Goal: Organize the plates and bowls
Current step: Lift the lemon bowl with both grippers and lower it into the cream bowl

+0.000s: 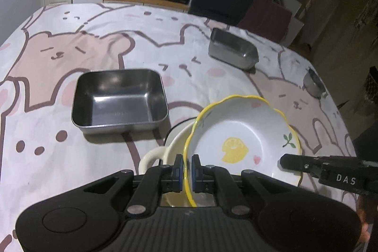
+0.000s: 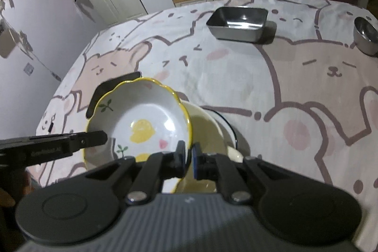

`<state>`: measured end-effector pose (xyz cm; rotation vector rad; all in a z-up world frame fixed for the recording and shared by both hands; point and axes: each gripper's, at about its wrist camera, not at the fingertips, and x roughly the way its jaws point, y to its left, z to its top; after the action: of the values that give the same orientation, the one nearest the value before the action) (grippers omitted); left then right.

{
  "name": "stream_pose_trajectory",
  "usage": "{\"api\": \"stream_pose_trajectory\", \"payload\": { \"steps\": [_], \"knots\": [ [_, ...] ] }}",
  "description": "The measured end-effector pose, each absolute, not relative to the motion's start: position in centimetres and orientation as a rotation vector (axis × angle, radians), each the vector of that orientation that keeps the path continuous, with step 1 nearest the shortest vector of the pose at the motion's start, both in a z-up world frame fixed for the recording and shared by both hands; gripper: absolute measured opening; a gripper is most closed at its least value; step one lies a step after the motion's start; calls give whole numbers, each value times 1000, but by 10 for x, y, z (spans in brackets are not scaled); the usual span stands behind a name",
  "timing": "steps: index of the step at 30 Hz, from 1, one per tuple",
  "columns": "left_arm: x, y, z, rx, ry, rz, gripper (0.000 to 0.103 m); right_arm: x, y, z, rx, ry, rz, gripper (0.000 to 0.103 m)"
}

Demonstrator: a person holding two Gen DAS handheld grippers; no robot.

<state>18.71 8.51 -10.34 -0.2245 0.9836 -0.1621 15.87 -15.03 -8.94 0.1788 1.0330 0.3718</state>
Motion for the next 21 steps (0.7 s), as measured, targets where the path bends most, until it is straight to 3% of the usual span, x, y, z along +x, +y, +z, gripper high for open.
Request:
{"api": "stream_pose_trajectory", "payload": {
  "steps": [21],
  "knots": [
    [193, 72, -123, -143, 1073, -162, 7, 159, -150, -101, 123, 1111, 354, 7]
  ]
}}
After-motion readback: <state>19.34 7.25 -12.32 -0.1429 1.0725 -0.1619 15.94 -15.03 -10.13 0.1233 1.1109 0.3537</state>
